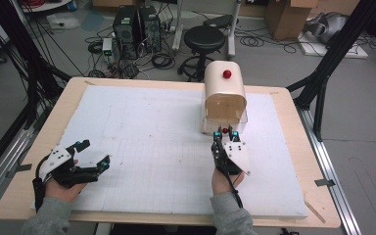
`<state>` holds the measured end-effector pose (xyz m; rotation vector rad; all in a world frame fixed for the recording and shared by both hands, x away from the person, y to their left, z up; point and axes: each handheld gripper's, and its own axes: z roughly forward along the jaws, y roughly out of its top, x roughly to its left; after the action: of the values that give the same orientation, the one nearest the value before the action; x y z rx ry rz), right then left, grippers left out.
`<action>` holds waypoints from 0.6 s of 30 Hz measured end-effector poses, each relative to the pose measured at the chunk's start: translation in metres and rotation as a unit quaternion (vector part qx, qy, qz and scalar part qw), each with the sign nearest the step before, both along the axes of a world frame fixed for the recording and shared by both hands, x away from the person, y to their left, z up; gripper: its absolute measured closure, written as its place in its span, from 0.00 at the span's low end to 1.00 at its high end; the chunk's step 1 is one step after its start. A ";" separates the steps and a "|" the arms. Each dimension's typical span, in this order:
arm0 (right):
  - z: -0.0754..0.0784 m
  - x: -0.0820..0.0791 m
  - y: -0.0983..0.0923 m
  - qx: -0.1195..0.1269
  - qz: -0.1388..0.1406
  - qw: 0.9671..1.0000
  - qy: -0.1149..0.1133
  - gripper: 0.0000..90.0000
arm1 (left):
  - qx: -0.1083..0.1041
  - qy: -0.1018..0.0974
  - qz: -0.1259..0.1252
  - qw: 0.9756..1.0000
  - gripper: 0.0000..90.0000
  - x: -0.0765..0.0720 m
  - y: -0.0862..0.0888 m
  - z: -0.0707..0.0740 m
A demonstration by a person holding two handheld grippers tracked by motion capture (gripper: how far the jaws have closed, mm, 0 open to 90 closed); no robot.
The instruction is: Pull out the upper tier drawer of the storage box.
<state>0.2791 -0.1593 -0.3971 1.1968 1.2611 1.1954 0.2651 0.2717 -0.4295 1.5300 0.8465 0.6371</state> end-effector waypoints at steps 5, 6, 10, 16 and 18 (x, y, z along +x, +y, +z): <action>0.001 -0.002 -0.002 0.010 0.003 1.000 0.004 0.61 | 0.001 0.000 0.000 1.000 0.03 0.000 0.001 0.000; 0.002 -0.003 -0.002 0.014 0.002 1.000 0.003 0.59 | 0.001 0.000 0.000 1.000 0.03 0.000 0.001 0.000; 0.005 -0.007 -0.008 0.016 0.002 1.000 0.002 0.54 | -0.001 0.001 -0.002 1.000 0.03 0.001 0.000 0.000; 0.010 -0.013 -0.024 0.027 0.020 0.999 0.015 0.35 | -0.001 0.001 -0.007 1.000 0.03 0.003 -0.004 0.000; 0.016 -0.012 -0.035 0.017 0.049 0.998 0.033 0.24 | 0.000 0.000 -0.009 1.000 0.03 0.003 -0.004 0.000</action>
<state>0.2669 -0.1943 -0.3810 1.2190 1.3672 1.2628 0.2686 0.2674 -0.4292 1.5355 0.8332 0.6237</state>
